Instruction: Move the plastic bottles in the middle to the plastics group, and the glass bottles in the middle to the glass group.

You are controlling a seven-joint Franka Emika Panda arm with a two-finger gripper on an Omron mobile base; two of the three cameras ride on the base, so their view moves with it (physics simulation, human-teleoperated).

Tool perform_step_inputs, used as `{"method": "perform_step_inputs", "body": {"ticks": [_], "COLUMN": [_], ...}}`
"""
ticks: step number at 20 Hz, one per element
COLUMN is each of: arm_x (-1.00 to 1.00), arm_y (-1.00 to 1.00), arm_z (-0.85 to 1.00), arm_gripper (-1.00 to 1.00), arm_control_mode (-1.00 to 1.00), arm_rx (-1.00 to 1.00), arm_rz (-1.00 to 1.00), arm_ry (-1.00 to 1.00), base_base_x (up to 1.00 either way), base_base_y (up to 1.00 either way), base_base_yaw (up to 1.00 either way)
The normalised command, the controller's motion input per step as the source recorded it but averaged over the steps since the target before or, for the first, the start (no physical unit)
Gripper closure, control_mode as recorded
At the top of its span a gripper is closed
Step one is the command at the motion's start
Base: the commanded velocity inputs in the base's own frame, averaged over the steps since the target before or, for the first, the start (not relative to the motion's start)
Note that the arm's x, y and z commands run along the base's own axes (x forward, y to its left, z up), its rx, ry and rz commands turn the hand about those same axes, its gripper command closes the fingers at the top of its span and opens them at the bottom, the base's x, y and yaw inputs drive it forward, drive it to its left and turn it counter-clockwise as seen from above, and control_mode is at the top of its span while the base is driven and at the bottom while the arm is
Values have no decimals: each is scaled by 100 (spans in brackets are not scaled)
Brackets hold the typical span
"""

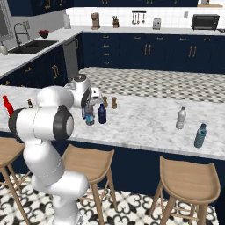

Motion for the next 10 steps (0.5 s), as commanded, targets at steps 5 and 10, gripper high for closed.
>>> {"method": "perform_step_inputs", "body": {"ticks": [5,10], "arm_x": [-51,-40], "arm_y": [-58,-72], "arm_z": [30,27], "arm_gripper": [100,100], "arm_control_mode": [-100,-100], "arm_rx": [0,0], "arm_rz": [0,0], "arm_ry": [-7,-2], "base_base_x": [0,0], "base_base_y": [0,0], "base_base_yaw": [0,0]}}
